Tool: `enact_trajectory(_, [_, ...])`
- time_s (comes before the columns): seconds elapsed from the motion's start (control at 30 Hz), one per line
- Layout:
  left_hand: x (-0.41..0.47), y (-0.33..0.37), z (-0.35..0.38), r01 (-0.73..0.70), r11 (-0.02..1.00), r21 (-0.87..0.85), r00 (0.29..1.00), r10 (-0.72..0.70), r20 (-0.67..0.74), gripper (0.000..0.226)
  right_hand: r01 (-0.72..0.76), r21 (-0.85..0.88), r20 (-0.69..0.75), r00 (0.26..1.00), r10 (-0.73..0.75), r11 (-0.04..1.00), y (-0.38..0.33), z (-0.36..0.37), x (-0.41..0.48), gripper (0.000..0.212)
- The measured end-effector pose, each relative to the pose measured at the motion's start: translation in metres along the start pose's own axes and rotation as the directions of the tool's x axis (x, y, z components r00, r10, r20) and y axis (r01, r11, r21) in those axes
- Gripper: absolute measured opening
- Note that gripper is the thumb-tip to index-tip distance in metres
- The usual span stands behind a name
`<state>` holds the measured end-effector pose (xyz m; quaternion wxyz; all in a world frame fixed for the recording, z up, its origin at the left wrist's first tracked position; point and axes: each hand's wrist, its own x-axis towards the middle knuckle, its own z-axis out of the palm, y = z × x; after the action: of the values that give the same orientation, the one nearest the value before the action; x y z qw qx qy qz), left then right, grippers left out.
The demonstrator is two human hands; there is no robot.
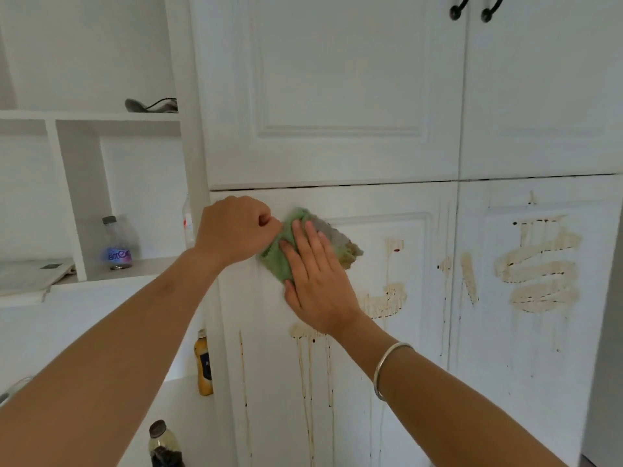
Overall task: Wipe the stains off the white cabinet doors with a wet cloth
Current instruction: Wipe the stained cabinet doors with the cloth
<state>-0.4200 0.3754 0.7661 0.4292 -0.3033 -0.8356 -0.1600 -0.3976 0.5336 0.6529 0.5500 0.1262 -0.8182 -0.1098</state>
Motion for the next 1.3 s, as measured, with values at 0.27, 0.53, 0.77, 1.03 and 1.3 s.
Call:
enact_trajectory(0.27, [-0.003,-0.002,0.003,-0.003,1.0,0.022,0.998,0.004,-0.069,0.04,0.09,0.04,-0.01,0.996,-0.09,0.995,0.024,0.001,-0.004,0.05])
enact_trajectory(0.53, [-0.006,-0.001,0.01,0.015,0.999,0.042,0.995,-0.011,-0.096,0.038,-0.422,0.132,-0.061,0.9,0.433,0.897,0.116,-0.003,-0.06,0.054])
enact_trajectory(0.77, [-0.004,0.001,0.012,0.053,0.997,0.049,0.992,-0.046,-0.121,0.04,-0.709,0.241,-0.078,0.666,0.742,0.662,0.054,0.008,-0.031,0.053])
enact_trajectory(1.03, [-0.008,0.005,0.013,0.045,0.995,0.087,0.993,-0.035,-0.117,0.039,-0.246,0.108,0.013,0.969,0.246,0.963,-0.034,0.03,-0.049,0.054])
enact_trajectory(1.3, [-0.045,0.01,0.038,-0.156,0.975,0.156,0.983,0.137,0.125,0.04,-0.185,0.075,0.01,0.983,0.184,0.98,-0.034,0.039,-0.069,0.05])
